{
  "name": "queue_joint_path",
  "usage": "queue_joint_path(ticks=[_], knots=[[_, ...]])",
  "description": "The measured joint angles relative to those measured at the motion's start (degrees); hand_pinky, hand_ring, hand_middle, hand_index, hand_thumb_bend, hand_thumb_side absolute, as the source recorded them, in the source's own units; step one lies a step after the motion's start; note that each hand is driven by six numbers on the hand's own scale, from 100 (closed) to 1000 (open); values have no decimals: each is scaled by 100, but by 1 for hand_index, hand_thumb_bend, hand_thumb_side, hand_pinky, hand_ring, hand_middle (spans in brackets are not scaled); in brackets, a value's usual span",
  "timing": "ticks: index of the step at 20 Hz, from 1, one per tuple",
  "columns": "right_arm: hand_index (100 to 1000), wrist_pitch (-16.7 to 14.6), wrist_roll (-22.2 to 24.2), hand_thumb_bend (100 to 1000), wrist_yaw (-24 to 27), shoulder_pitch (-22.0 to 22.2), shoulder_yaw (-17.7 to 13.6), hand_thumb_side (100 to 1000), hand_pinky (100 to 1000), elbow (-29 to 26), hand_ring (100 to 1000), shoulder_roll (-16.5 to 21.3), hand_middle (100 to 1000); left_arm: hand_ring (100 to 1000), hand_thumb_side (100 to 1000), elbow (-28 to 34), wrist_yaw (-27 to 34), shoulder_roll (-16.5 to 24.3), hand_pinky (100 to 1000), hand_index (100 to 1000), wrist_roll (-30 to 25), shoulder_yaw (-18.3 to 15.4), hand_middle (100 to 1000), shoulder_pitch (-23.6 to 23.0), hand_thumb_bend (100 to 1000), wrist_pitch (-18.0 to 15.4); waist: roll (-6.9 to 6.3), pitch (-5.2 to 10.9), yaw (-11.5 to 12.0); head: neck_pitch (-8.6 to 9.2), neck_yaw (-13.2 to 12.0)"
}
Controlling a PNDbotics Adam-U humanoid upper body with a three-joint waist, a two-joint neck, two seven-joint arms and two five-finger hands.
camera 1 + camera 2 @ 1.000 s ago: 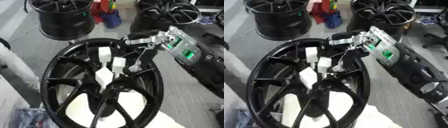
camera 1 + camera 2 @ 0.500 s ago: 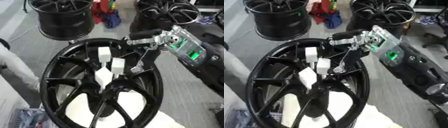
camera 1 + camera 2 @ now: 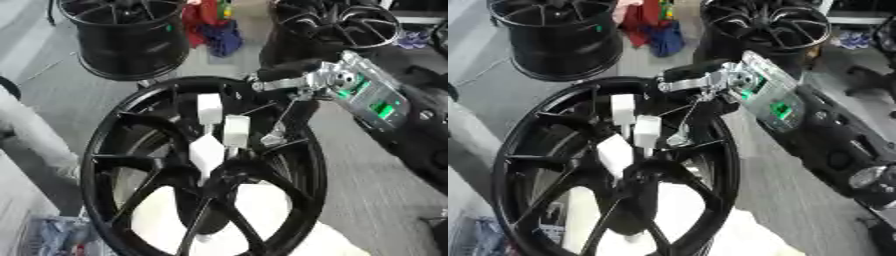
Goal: Pull the pin out of the wheel hub.
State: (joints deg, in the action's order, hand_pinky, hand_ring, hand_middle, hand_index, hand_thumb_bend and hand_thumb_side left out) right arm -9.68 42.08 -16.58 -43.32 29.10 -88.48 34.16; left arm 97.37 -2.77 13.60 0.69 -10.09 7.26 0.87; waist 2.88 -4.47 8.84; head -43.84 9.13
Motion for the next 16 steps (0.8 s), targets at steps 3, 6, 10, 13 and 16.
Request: queue_joint_path(ticks=[3, 6, 10, 13, 16], knots=[[841, -26, 10, 340, -19, -9, 25, 347, 808, 61, 766, -55, 747, 683, 348, 0, 0, 0, 630, 787, 0, 0, 721, 2, 357, 0, 2, 0, 20, 0, 12], [841, -49, 30, 338, -69, -42, 52, 346, 806, 134, 764, -111, 747, 683, 348, 0, 0, 0, 630, 787, 0, 0, 721, 9, 357, 0, 2, 0, 37, 0, 17], [836, -83, 55, 330, -145, -57, 62, 343, 790, 234, 750, -173, 741, 682, 348, 0, 0, 0, 630, 787, -1, 0, 720, 18, 357, -1, 4, -1, 45, 0, 25], [830, -117, 73, 316, -179, -80, 86, 334, 763, 286, 726, -208, 734, 682, 348, 0, 0, 0, 630, 787, -1, 0, 720, 19, 358, -1, 4, -3, 47, 0, 30], [826, -154, 104, 304, -210, -76, 94, 327, 746, 286, 710, -211, 728, 682, 348, 0, 0, 0, 630, 787, -2, 0, 720, 20, 359, -2, 4, -10, 47, 0, 39]])
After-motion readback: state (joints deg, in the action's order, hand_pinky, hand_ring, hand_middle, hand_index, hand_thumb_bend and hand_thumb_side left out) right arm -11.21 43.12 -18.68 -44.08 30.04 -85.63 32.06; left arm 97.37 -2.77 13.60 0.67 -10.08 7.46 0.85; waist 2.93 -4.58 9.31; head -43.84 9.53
